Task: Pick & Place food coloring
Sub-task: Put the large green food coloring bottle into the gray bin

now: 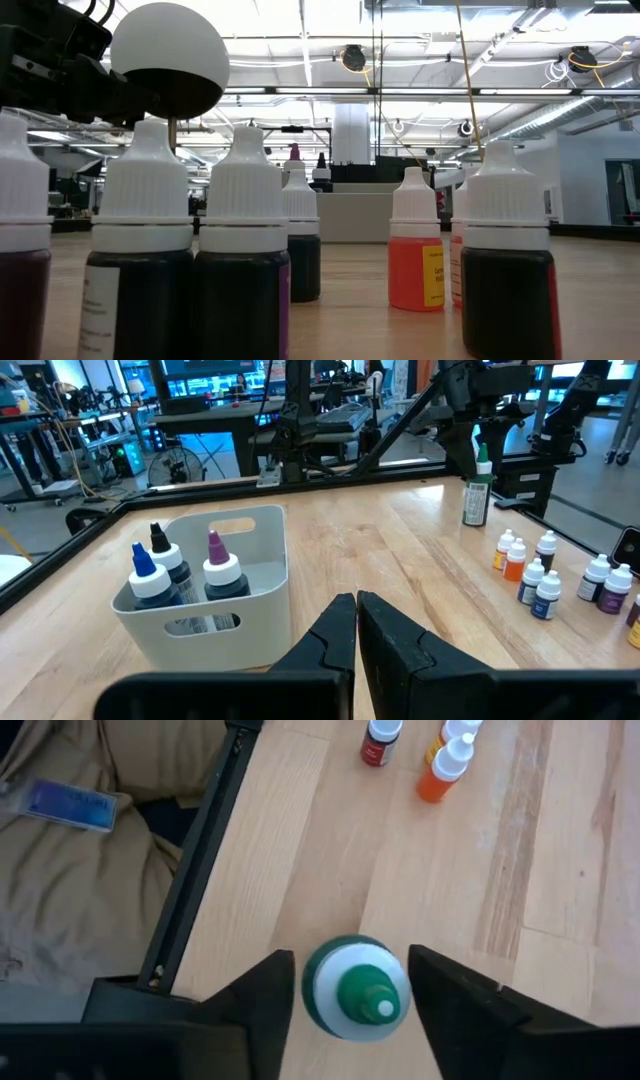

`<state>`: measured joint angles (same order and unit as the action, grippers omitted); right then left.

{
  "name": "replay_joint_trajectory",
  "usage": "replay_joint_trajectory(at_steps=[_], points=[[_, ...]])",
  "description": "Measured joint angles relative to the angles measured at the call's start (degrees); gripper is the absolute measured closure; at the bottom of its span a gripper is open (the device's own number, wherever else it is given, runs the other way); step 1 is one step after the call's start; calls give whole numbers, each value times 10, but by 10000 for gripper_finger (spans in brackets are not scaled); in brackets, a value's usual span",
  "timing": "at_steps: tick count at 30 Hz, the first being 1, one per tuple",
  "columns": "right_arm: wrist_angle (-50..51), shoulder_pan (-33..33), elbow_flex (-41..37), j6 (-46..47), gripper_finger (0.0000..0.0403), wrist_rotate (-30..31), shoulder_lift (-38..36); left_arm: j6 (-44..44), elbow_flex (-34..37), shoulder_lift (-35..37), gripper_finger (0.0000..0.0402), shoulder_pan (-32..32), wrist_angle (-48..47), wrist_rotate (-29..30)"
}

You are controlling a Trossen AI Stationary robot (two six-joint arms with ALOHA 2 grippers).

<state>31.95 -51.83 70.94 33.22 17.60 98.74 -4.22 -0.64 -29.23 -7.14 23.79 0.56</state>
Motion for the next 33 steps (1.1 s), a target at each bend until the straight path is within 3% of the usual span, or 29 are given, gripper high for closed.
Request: replay_joint_trajectory(at_steps=[9,18,24,33], points=[[0,0,0,6,291,-13,-1,0,0,0,378,0,0,0],[4,7,4,6,284,-17,-1,-2,0,0,378,0,0,0],[53,24,56,-15,293,-27,-1,-4,0,0,378,0,0,0],[73,27,77,-85,292,43,-63,-4,0,0,378,0,0,0]])
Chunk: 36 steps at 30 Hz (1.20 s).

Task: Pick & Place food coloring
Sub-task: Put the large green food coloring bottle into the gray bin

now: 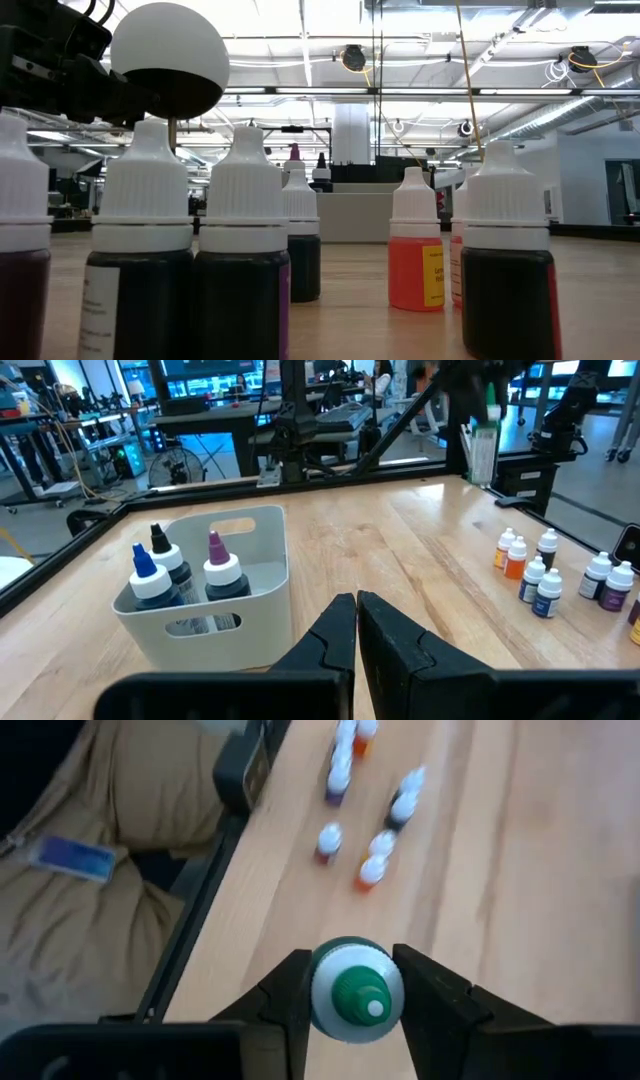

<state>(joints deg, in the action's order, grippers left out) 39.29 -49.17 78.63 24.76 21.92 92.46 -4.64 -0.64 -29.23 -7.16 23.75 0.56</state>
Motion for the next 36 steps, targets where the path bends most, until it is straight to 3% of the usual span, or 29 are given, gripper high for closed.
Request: replay_joint_trajectory(at_steps=[11,19,24,36], points=[[0,5,-84,-61,292,70,-159,3,0,0,378,0,0,13],[-135,9,-269,-107,292,112,-338,3,0,0,378,0,0,50],[-157,31,-364,-84,292,128,-426,-12,0,0,378,0,0,51],[-295,68,-430,-249,292,128,-460,6,0,0,378,0,8,161]])
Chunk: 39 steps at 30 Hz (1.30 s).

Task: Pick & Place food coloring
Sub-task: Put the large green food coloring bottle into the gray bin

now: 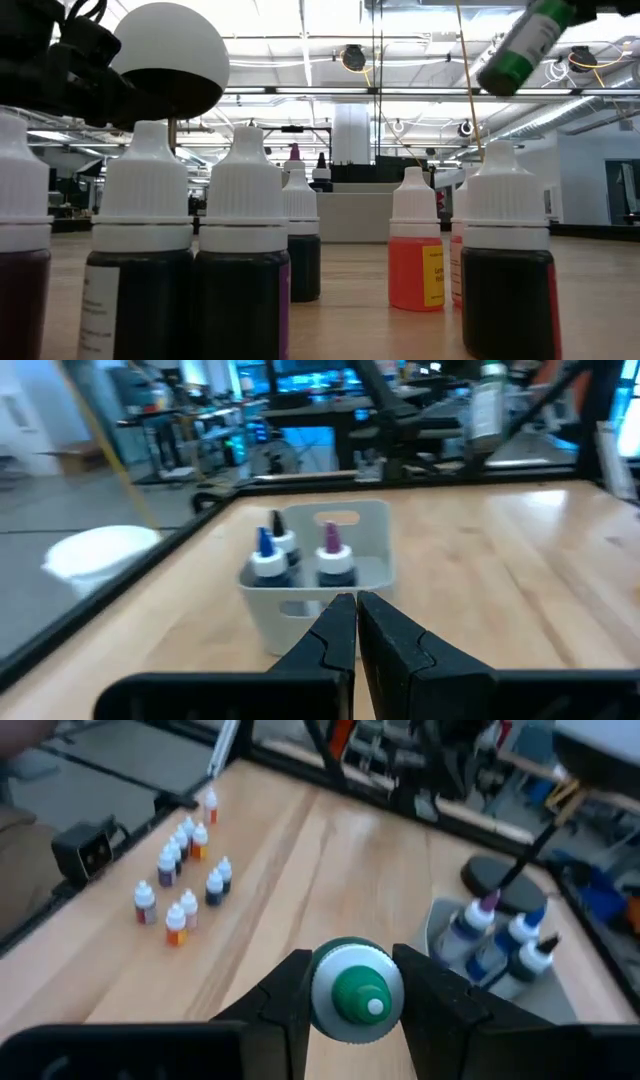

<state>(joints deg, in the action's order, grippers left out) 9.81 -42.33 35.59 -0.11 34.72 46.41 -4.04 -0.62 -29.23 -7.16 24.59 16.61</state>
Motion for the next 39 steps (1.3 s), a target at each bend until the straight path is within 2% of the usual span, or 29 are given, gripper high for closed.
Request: replay_joint_trajectory(at_steps=[10,19,22,26,33,39], points=[[-33,0,-17,-49,293,2,22,-59,0,0,378,0,28,-27],[-179,0,-103,-104,293,69,29,-46,0,0,378,0,68,-30],[-186,0,-119,-124,293,102,27,-25,0,0,378,0,116,-30],[-189,0,-120,-119,291,103,19,-21,0,0,378,0,187,-31],[-240,18,-120,-165,290,103,4,-146,0,0,378,0,204,-30],[-272,62,-120,-177,292,103,3,-225,0,0,378,0,216,-30]])
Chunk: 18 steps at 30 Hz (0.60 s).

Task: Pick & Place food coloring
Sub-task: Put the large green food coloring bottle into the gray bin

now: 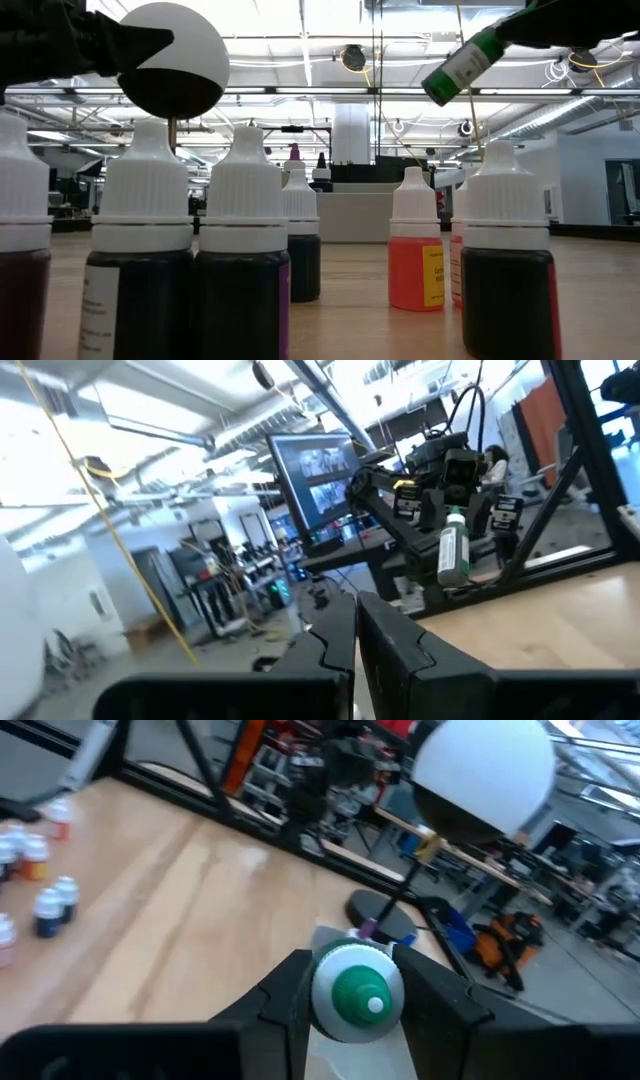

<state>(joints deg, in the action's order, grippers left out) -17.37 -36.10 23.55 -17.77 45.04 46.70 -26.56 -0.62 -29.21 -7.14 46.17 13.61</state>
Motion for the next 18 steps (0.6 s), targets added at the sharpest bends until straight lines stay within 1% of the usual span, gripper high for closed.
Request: replay_joint_trajectory(at_steps=[5,11,13,15,18], points=[[19,36,0,9,288,0,0,-34,0,0,378,0,10,0],[29,58,0,17,292,-3,0,-36,0,0,378,0,10,0],[23,65,0,8,292,-12,0,-36,0,0,378,0,10,3],[7,71,0,-6,289,-18,0,-39,0,0,378,0,9,20],[-6,79,0,-8,285,-18,0,-55,0,0,378,0,15,66]])
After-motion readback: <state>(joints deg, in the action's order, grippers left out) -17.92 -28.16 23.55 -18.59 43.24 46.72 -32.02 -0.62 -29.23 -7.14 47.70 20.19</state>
